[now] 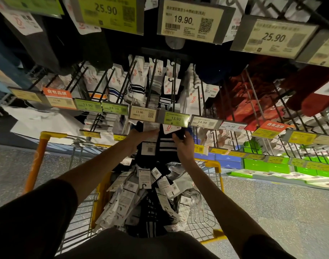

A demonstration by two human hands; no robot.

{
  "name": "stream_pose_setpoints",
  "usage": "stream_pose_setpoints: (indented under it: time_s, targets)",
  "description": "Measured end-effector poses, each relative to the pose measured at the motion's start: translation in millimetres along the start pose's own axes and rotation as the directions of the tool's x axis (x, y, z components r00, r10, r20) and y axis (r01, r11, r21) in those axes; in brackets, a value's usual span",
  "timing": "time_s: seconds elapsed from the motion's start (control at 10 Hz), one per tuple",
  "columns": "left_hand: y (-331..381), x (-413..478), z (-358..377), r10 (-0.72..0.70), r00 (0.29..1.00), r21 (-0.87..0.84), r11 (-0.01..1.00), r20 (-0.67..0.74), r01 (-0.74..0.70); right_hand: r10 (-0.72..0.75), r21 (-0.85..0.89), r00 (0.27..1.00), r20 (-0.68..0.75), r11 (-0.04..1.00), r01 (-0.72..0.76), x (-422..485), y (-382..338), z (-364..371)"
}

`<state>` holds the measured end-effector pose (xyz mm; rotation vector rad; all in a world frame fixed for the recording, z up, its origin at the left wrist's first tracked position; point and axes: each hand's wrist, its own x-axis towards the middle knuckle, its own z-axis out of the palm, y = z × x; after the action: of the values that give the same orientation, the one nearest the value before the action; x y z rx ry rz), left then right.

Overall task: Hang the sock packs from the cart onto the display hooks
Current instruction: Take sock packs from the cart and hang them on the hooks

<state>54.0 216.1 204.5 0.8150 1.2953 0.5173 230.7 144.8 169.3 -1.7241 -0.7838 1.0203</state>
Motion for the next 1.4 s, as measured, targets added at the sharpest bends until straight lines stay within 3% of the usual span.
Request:
stream_pose_setpoints:
  time_s: [0.1,0.3,0.4,0.5,0.6,0.7,0.8,0.9,1.0,1.1,1.2,1.4]
  targets:
    - [6,0,6,-0.008,0.996,-0.042,0.999,-0.094,0.004,0.021,-0.156,1.000,-0.012,0.987,-0.023,18,-2,5]
    - [5,10,2,-0.078,0.978,-0.112,0.992,-0.196,0.056,0.117,-0.187,0.992,-0.054,0.974,-0.125,48,-6,14]
    - [3,13,-3,-0.094,0.976,-0.079,0.994,-0.195,0.080,0.247,-0.131,0.965,-0.083,0.958,-0.256,65,-8,18]
    - [-1,14,-6,-0.121,0.976,-0.070,0.991,-0.180,0.110,0.367,-0.109,0.930,0.016,0.925,-0.363,73,-1,24]
    - [2,5,-4,-0.168,0.975,-0.069,0.985,-0.143,0.159,0.388,-0.114,0.920,0.059,0.918,-0.380,66,-16,19]
    - [-2,4,-3,-0.176,0.979,-0.070,0.983,-0.101,0.169,0.383,-0.217,0.924,-0.002,0.901,-0.374,43,-8,26]
    - [-9,3,-1,-0.169,0.978,0.006,0.985,-0.118,0.171,0.293,-0.207,0.948,0.122,0.942,-0.264,7,2,33]
    - [-17,-2,5,-0.187,0.977,0.109,0.974,-0.106,0.199,0.198,-0.198,0.899,0.391,0.972,-0.128,-26,18,39]
    - [-17,-17,12,-0.185,0.982,0.207,0.962,0.023,0.176,0.200,-0.327,0.878,0.436,0.943,-0.052,-36,45,38]
    - [-11,-39,18,-0.199,0.953,0.289,0.948,0.229,0.129,0.155,-0.298,0.867,0.474,0.955,-0.007,-52,16,29]
    - [-5,-61,19,-0.132,0.929,0.316,0.949,0.346,0.017,0.139,-0.299,0.939,0.315,0.953,-0.041,-63,0,20]
    - [-2,-88,-7,0.049,0.928,0.212,0.968,0.370,-0.136,0.105,-0.072,0.959,0.264,0.993,-0.089,-94,-40,-14]
